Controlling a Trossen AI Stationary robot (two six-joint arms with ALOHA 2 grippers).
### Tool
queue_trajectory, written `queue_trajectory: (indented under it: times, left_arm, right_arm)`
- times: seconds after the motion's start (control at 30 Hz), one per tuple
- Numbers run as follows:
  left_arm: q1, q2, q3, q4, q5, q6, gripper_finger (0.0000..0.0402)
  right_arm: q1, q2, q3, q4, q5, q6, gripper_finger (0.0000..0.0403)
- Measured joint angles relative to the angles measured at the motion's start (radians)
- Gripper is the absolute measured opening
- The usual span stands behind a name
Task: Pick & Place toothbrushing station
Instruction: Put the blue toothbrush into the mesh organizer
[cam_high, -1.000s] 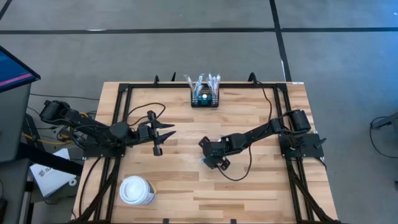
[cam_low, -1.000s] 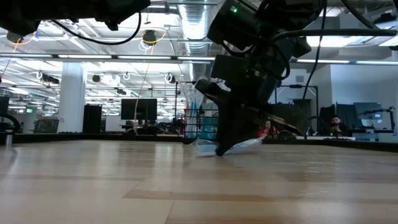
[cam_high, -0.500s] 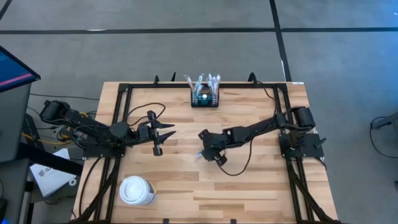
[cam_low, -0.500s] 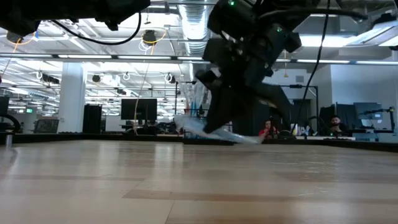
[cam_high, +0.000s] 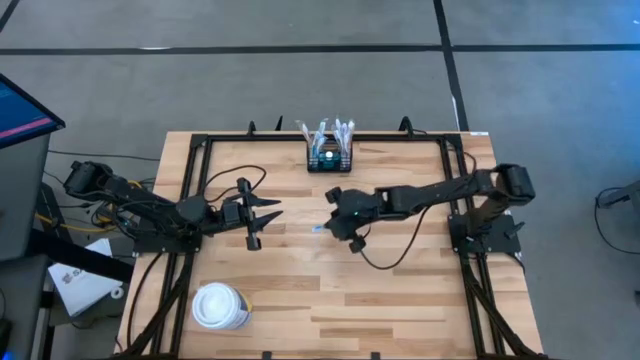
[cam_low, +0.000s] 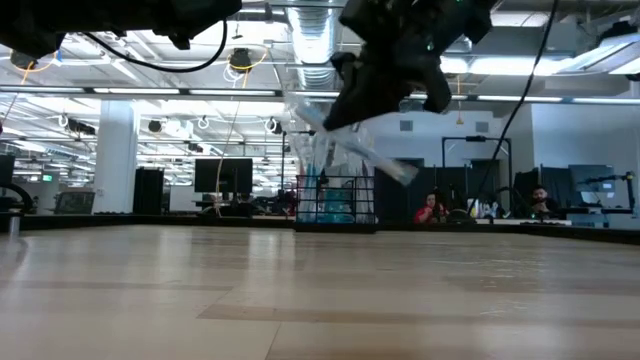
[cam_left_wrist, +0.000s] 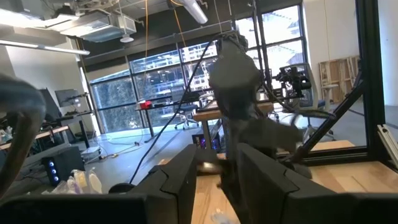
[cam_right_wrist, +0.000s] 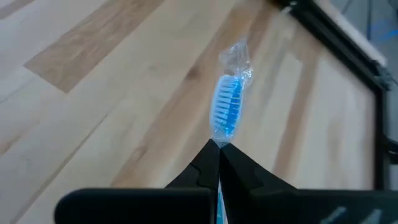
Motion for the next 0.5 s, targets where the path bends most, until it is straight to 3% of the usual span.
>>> queue_trajectory:
  times: [0.2, 0.5]
  left_arm:
    - [0.0, 0.0, 0.0, -0.002, 0.0, 0.0, 0.0108]
    - [0.0, 0.0, 0.0, -0.003, 0.0, 0.0, 0.0108]
  right_arm:
    - [-0.043, -0.101, -0.066, 0.027, 0.0, 0.005, 0.0]
    - [-0.111, -0.232, -0.218, 0.276, 0.0, 0.017, 0.0]
